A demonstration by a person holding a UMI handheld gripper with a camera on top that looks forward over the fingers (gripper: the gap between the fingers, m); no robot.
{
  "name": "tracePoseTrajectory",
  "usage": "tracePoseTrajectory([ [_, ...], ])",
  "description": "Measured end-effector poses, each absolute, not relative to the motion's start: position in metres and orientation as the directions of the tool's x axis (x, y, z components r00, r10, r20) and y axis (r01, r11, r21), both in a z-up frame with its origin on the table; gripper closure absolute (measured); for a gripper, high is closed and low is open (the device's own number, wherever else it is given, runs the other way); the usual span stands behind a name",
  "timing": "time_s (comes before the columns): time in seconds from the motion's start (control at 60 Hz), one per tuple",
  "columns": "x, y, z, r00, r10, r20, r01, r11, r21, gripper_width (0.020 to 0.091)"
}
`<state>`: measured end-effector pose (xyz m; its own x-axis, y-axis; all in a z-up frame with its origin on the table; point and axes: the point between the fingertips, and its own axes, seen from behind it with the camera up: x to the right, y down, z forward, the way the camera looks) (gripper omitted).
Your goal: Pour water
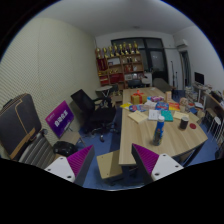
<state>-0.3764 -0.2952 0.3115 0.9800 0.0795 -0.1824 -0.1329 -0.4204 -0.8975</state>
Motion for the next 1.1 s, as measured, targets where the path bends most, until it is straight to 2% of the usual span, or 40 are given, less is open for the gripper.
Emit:
tracePoseTrajectory([
  [0.1,-0.352,-0.282,0.313,0.985,0.026,-0.171,-0.146,-0.397,-0.906,0.0278],
  [0.317,-0.27,-0.222,0.28,0.996,-0.031,-0.085,-0.09,-0.314,-0.945,0.0281],
  [0.433,-0.21,-0.179,0.239,0.996,-0.079,-0.035,-0.055,-0.27,-0.961,0.0276],
  [0.55,-0.161,-0.125,0.183,0.995,-0.099,0.013,-0.014,-0.265,-0.964,0.0279],
  [0.717,-0.131,-0.046,0.117,0.996,-0.085,-0.012,-0.034,-0.259,-0.965,0.0278],
  [0.9,-0.121,0.022,0.071,0.998,-0.065,0.006,-0.01,-0.244,-0.97,0.0281],
  [1.017,-0.113,0.051,0.058,0.996,-0.062,0.067,0.05,-0.235,-0.971,0.0299],
  [1.05,-0.118,0.056,0.053,0.996,-0.035,0.083,0.072,-0.236,-0.969,0.028],
  [1.1,-0.114,0.062,0.052,0.993,-0.035,0.116,0.105,-0.231,-0.967,0.045],
])
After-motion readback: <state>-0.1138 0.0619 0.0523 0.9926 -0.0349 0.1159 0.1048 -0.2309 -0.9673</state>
